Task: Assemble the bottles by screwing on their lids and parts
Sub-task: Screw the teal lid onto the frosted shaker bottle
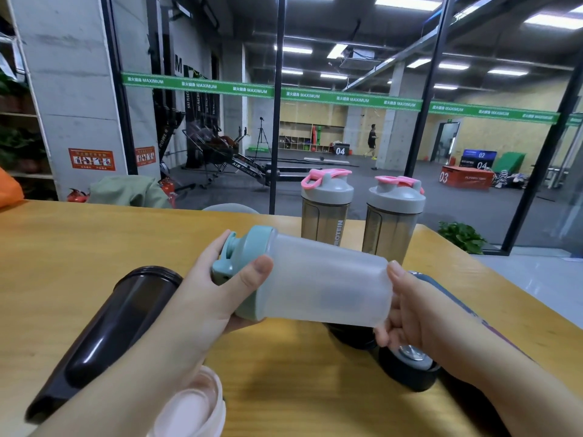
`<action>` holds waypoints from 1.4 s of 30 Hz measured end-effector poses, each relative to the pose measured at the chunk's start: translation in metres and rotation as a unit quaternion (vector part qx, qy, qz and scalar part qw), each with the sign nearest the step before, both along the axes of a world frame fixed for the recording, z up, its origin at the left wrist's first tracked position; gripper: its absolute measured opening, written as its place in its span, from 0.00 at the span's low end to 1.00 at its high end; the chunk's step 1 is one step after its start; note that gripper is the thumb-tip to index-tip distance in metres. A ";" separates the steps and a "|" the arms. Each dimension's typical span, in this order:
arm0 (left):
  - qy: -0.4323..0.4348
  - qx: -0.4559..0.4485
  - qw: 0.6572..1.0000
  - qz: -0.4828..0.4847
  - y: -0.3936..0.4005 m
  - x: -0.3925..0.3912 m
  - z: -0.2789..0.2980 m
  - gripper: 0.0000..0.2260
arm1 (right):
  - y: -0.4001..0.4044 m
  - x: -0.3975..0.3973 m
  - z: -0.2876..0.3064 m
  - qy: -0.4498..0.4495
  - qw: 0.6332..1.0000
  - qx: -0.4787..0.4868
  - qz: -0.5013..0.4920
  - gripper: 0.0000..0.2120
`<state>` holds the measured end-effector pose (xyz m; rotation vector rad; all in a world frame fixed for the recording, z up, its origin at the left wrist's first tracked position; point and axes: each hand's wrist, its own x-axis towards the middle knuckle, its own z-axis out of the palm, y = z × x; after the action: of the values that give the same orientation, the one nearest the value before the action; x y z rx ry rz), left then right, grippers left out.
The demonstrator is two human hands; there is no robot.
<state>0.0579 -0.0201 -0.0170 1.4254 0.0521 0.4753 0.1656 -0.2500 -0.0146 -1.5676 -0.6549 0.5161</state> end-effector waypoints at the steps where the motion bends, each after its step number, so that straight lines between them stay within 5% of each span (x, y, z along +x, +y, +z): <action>1: 0.001 -0.003 1.000 -0.006 0.000 0.000 -0.001 0.52 | 0.001 0.001 0.001 0.003 1.000 0.006 -0.009 0.40; 9: 0.000 -0.027 1.000 -0.014 0.000 -0.002 0.001 0.44 | -0.006 -0.004 0.002 -0.194 0.981 -0.015 0.025 0.41; 19: 0.000 -0.027 1.000 -0.002 -0.001 -0.002 0.003 0.58 | -0.006 -0.002 0.004 -0.160 0.986 -0.032 0.014 0.38; 35: -0.028 -0.103 0.991 -0.083 0.003 -0.003 0.003 0.53 | -0.002 -0.017 0.007 -0.236 0.971 -0.015 -0.012 0.29; 42: -0.041 -0.020 0.999 -0.030 0.003 -0.005 0.008 0.46 | 0.001 -0.016 0.002 -0.219 0.975 -0.044 -0.005 0.28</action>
<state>0.0528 -0.0175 -0.0089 1.3635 -0.0471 0.4812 0.1498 -0.2494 -0.0130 -1.7860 -0.9657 0.1889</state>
